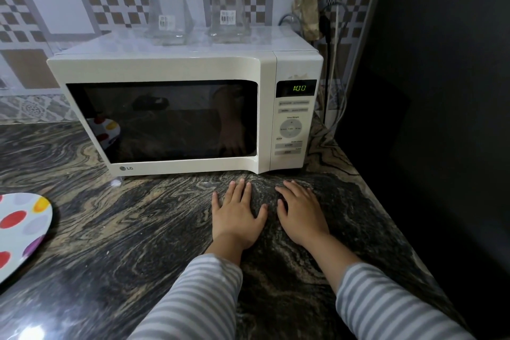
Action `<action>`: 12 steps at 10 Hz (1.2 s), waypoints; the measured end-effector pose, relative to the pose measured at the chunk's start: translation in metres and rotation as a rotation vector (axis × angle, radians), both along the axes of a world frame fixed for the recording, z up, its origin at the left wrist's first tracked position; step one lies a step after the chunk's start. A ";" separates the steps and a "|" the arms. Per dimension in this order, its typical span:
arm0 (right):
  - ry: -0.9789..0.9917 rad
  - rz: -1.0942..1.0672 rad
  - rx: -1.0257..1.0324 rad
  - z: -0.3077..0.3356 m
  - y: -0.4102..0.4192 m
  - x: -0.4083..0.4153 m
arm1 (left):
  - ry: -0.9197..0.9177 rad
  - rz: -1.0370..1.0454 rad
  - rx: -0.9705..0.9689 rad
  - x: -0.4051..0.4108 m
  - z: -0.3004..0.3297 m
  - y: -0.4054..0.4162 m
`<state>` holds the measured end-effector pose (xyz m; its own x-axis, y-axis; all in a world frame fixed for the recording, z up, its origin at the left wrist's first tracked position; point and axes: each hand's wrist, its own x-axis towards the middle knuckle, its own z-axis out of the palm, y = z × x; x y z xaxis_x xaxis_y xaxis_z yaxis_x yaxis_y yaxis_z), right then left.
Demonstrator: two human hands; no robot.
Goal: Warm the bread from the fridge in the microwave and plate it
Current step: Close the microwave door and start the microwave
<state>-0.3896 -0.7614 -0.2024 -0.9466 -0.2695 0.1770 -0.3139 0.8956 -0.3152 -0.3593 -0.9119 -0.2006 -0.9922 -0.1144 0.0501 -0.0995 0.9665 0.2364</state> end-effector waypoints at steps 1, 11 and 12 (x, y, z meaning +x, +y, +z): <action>-0.005 -0.001 0.001 0.000 0.000 0.001 | -0.002 -0.002 0.003 0.001 0.000 0.000; 0.106 -0.149 -0.097 0.022 0.007 -0.023 | -0.012 -0.001 0.002 0.000 0.001 0.000; 0.129 -0.156 -0.049 0.022 0.006 -0.030 | -0.007 0.001 0.002 0.000 0.000 0.000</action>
